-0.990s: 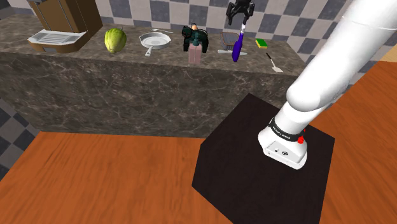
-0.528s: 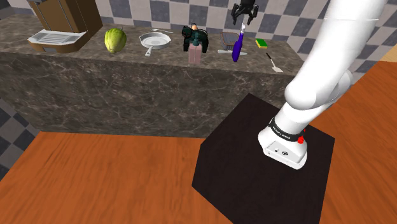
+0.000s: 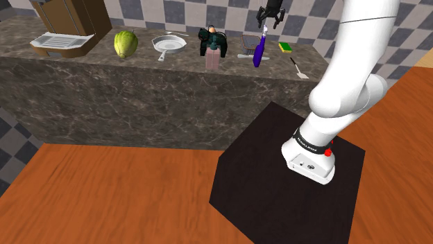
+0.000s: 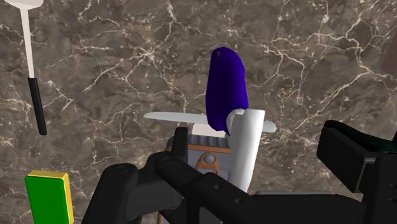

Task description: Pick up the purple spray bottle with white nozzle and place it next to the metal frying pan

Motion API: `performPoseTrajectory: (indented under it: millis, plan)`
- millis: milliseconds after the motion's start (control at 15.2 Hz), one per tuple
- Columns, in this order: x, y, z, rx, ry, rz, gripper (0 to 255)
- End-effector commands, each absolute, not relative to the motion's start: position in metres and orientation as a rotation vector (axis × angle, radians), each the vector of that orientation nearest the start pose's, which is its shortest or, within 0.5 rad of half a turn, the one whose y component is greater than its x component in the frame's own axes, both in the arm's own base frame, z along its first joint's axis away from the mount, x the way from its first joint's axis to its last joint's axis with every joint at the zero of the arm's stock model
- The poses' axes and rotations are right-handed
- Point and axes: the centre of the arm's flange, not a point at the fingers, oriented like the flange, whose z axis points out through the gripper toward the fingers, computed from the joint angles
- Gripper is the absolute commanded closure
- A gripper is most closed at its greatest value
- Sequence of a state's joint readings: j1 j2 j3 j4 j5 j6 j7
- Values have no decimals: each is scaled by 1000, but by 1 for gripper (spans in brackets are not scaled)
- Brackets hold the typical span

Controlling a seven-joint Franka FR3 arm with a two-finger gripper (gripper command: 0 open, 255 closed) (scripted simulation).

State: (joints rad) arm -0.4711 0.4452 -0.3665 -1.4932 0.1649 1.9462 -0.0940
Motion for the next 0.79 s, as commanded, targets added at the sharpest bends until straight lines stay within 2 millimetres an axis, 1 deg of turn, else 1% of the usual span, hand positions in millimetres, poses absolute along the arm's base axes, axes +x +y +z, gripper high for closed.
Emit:
performPoseTrajectory:
  millis: [0,132,198,726]
  plan:
    - [494,-477,421,-2929,1181,-55,0]
    - [494,-477,411,-2929,1181,-55,0]
    - [494,-477,402,-2929,1181,-55,0]
    - [494,-477,403,-2929,1181,-55,0]
